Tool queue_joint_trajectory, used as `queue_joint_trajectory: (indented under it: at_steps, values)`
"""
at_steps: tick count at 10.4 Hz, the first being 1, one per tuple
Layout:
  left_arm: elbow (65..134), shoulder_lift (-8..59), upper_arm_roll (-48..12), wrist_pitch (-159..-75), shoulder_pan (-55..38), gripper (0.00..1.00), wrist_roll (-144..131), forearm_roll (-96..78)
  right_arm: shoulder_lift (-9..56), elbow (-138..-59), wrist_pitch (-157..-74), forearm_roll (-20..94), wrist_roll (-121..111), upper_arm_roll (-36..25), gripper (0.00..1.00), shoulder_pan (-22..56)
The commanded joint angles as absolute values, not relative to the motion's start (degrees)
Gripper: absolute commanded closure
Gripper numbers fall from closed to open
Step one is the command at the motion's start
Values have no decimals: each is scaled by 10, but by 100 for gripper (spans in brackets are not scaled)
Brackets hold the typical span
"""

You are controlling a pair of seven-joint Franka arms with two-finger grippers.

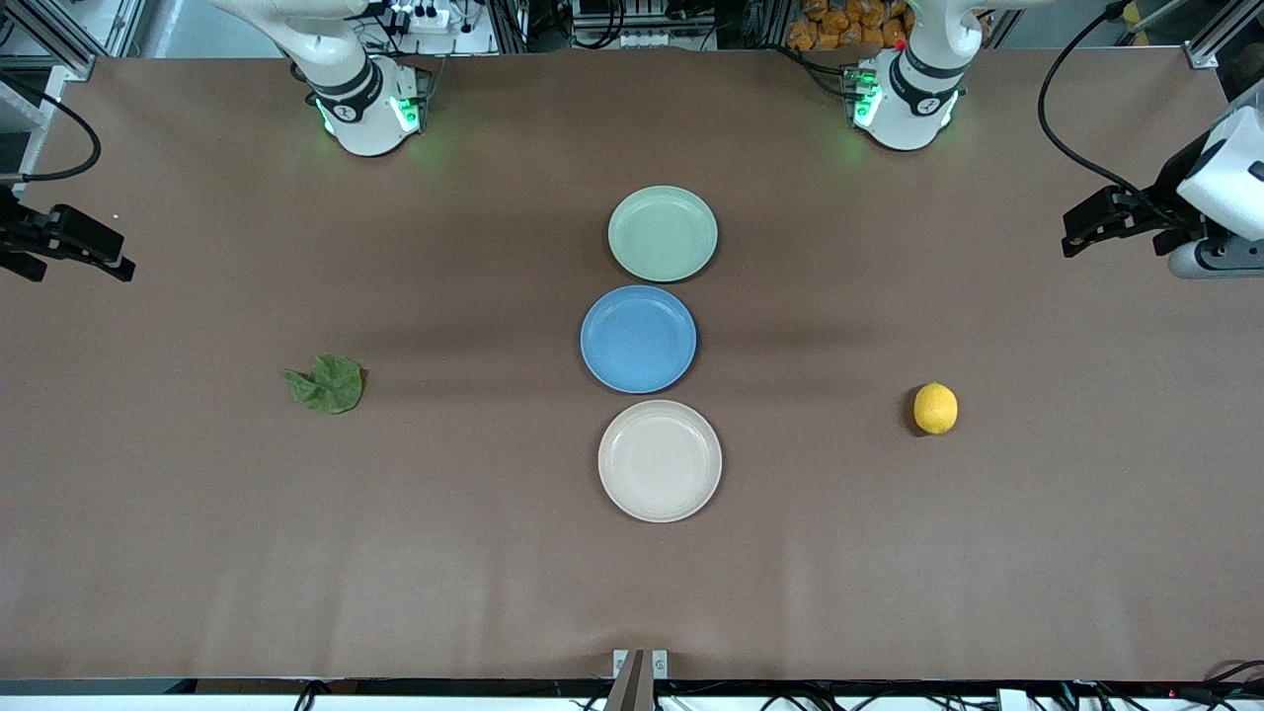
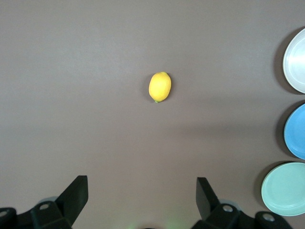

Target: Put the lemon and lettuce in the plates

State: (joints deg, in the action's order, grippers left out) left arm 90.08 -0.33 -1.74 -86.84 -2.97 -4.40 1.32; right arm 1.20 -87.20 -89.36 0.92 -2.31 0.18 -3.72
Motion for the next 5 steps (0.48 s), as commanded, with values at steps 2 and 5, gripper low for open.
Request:
queue_joint_trajectory:
  at_steps: [2,5]
  values:
    - [897,-1,-18,-871,-26,0,-30,9,18,-860,-886,3,-19,4,0,-37]
    - [896,1,-18,-871,-25,0,-30,9,18,-860,-886,2,-21,4,0,-36]
